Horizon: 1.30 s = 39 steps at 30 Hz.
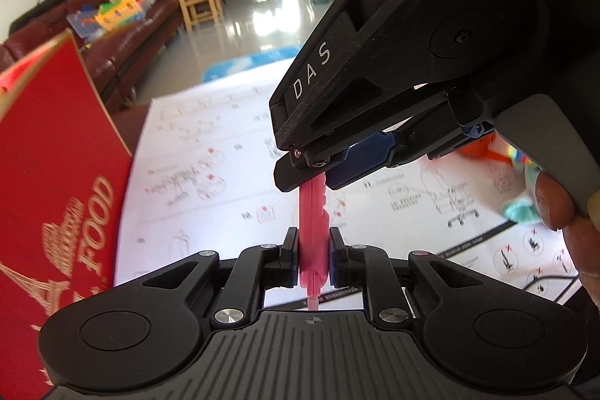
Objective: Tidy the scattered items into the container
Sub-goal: 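Carry the pink toy phone with both grippers toward the red box, then drop the pink toy phone into the red box by opening both grippers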
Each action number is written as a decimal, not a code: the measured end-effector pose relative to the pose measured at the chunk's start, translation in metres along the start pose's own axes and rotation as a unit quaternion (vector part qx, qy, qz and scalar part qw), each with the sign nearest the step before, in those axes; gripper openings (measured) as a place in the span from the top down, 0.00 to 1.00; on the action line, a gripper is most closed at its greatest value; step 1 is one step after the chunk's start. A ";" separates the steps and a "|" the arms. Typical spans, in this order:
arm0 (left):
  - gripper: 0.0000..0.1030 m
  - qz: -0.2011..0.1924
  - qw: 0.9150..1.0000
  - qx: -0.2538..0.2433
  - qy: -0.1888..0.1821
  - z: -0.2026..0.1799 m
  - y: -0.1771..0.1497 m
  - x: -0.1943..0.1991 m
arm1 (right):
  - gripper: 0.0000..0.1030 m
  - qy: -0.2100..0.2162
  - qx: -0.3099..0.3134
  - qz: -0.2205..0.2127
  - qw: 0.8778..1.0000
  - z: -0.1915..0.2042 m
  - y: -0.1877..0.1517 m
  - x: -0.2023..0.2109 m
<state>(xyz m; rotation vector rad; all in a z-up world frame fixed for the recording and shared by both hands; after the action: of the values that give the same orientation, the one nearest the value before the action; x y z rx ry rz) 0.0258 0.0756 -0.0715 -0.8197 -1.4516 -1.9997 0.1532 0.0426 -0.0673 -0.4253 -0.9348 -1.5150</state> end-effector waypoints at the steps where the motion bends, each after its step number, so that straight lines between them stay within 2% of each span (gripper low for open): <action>1: 0.89 -0.005 1.000 0.001 0.005 0.002 0.003 0.004 | 0.70 0.003 0.007 -0.004 1.000 0.005 0.001 0.003; 6: 0.89 -0.038 0.998 0.020 0.036 0.024 0.019 0.033 | 0.70 0.021 0.053 -0.023 0.998 0.041 0.009 0.024; 10: 0.89 -0.071 0.994 0.041 0.071 0.050 0.032 0.064 | 0.70 0.041 0.105 -0.038 0.993 0.086 0.015 0.042; 17: 0.89 -0.111 0.980 0.091 0.138 0.118 0.037 0.122 | 0.70 0.079 0.215 -0.051 0.972 0.189 0.009 0.057; 21: 0.88 -0.119 0.968 0.121 0.186 0.161 0.029 0.153 | 0.70 0.104 0.279 -0.044 0.954 0.256 -0.004 0.050; 27: 0.88 -0.122 0.949 0.168 0.237 0.228 0.018 0.195 | 0.69 0.148 0.352 -0.038 0.923 0.345 -0.029 0.041; 32: 0.88 -0.114 0.937 0.202 0.262 0.267 0.008 0.210 | 0.66 0.169 0.368 -0.029 0.914 0.391 -0.039 0.025; 35: 0.88 -0.107 0.934 0.216 0.265 0.282 0.003 0.213 | 0.61 0.169 0.372 -0.026 0.912 0.402 -0.041 0.014; 36: 0.82 -0.100 0.932 0.222 0.267 0.285 0.002 0.211 | 0.52 0.169 0.373 -0.023 0.912 0.404 -0.042 0.010; 37: 0.74 -0.093 0.929 0.230 0.274 0.288 -0.002 0.210 | 0.26 0.169 0.372 -0.017 0.912 0.405 -0.042 0.006; 38: 0.49 -0.084 0.926 0.238 0.281 0.291 -0.007 0.209 | 0.16 0.170 0.368 -0.018 0.914 0.405 -0.039 0.004; 39: 0.16 -0.073 0.924 0.245 0.286 0.292 -0.010 0.206 | 0.10 0.175 0.358 -0.027 0.917 0.405 -0.036 0.005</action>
<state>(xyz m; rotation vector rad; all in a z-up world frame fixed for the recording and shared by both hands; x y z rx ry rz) -0.0728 0.3446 0.1433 0.0896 -1.5648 -1.6515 0.0160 0.3424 0.1700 0.3928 -1.1339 -1.1357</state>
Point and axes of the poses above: each gripper's, at about its wrist camera, not at the fingertips, and x roughly against the way its jaws point, z to its left, y to its top, the point moved 9 cm from there along -x, roughly the way its jaws point, and after that the axes turned 11 degrees about -x, right-handed, at the moved point
